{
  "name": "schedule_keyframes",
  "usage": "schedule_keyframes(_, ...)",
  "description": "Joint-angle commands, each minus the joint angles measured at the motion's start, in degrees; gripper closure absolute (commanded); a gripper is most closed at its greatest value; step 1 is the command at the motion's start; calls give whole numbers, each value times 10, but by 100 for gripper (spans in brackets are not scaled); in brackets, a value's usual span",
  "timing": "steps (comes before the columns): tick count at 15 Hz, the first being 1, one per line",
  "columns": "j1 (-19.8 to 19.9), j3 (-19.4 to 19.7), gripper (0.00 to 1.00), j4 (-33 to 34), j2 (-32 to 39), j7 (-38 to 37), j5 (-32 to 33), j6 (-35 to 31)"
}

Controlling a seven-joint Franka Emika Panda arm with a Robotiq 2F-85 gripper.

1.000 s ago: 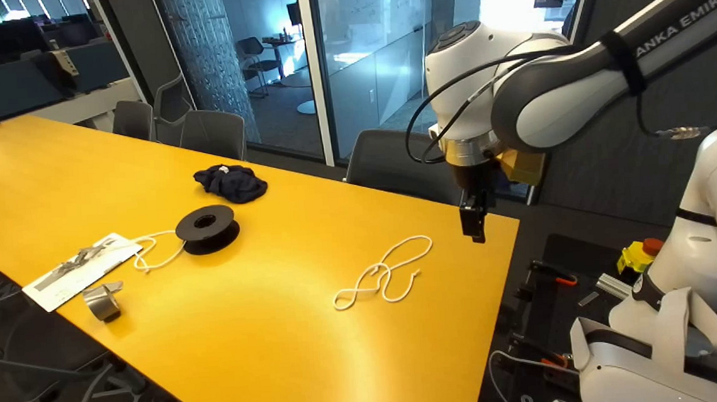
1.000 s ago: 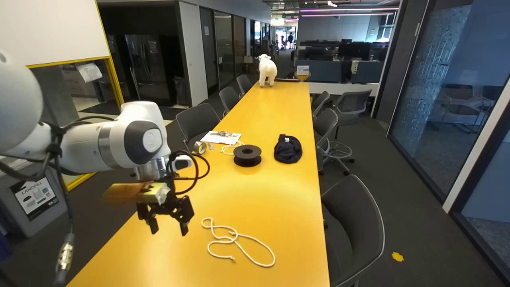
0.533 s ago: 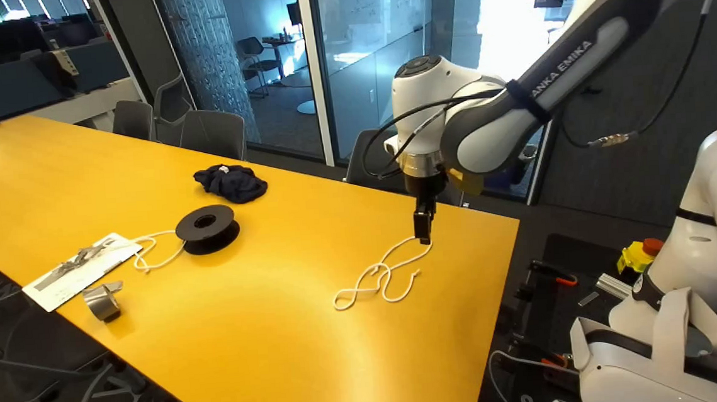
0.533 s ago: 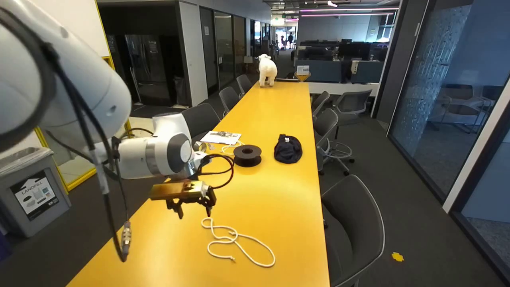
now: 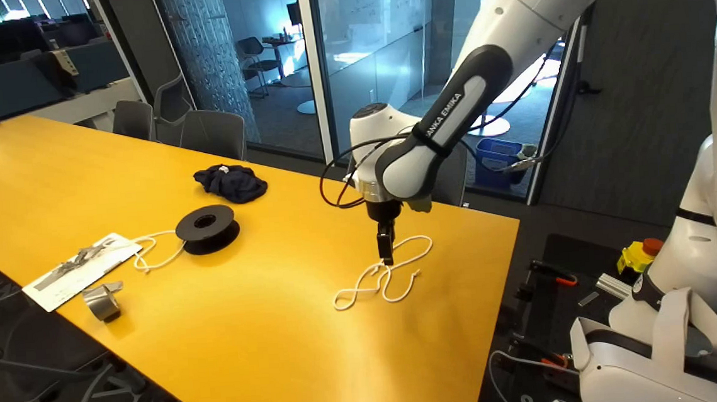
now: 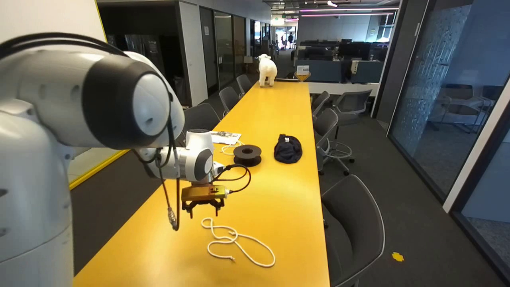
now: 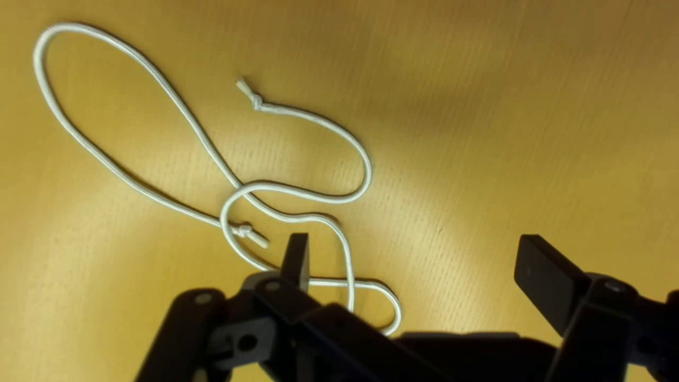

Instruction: Move the middle of the rope to the right

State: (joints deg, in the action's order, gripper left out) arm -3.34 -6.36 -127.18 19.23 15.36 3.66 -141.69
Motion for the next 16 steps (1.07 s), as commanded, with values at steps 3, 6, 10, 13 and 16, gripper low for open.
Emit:
schedule_keyframes(3,8,-30,0,101,115,51,-27,-10)
schedule_keyframes(6,4,-35,0,116,152,47,-21,-36)
schedule_keyframes(10,-25,-12,0,150,206,10,16,-71)
schedule_keyframes(13,-52,13,0,183,242,-19,55,-91)
schedule_keyframes(16,-62,24,0,225,273,-31,73,-87)
